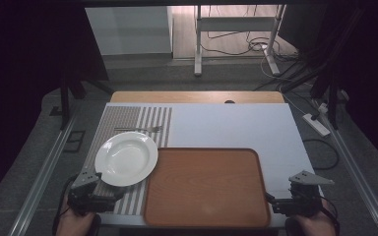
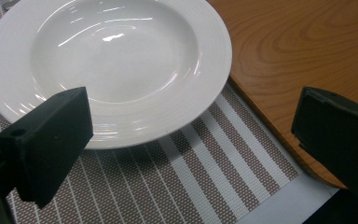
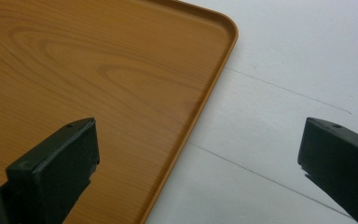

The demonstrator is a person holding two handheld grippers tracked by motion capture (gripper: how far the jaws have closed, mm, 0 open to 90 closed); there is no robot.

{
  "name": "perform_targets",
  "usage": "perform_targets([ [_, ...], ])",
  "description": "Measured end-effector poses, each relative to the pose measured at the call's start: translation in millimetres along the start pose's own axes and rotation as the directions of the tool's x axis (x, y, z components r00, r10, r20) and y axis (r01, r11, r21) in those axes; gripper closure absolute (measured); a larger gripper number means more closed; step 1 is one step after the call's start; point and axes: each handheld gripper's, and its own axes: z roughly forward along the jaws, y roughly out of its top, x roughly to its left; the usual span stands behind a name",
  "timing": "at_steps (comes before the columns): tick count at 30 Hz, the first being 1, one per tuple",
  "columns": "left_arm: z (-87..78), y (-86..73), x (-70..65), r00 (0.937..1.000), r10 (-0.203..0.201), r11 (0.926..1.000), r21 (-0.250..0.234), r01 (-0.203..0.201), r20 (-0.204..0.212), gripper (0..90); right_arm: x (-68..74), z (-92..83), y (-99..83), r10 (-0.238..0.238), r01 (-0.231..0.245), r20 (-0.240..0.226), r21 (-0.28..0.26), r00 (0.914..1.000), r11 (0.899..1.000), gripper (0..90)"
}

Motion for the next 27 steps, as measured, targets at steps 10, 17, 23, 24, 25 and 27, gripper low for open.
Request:
perform_targets([
  [10,-0.3,-0.1,0.3,1.0000,0.001,1.0000,0.003,-0.001,0.007,0.0,-0.4,-0.5,-0.2,0.002,-0.002,-0.002,-0.007,1.0000,1.000,0.0],
  [17,1.1,0.8,0.9,0.9999,-0.014,0.9996,0.026,0.014,0.001,0.2,-0.7,0.4,0.4,0.002,-0.002,-0.005,-0.001,1.0000,1.000,0.0],
  [23,2.1,1.0,0.9,0.9998,-0.002,0.9996,0.028,0.002,0.022,0.0,-0.2,1.1,0.6,-0.004,0.004,-0.005,0.002,1.0000,1.000,0.0],
  [24,2.7,1.4,0.5,0.9996,0.006,0.9993,0.035,-0.007,0.027,0.0,-0.3,1.2,0.7,-0.004,0.004,-0.005,0.003,1.0000,1.000,0.0],
  [25,2.7,1.4,0.5,0.9996,0.006,0.9993,0.035,-0.007,0.027,0.0,-0.3,1.2,0.7,-0.004,0.004,-0.005,0.003,1.0000,1.000,0.0],
  [27,3.1,1.8,0.4,0.9997,0.005,0.9992,0.039,-0.006,0.025,0.0,-0.4,1.2,0.7,-0.003,0.003,-0.006,0.005,1.0000,1.000,0.0],
])
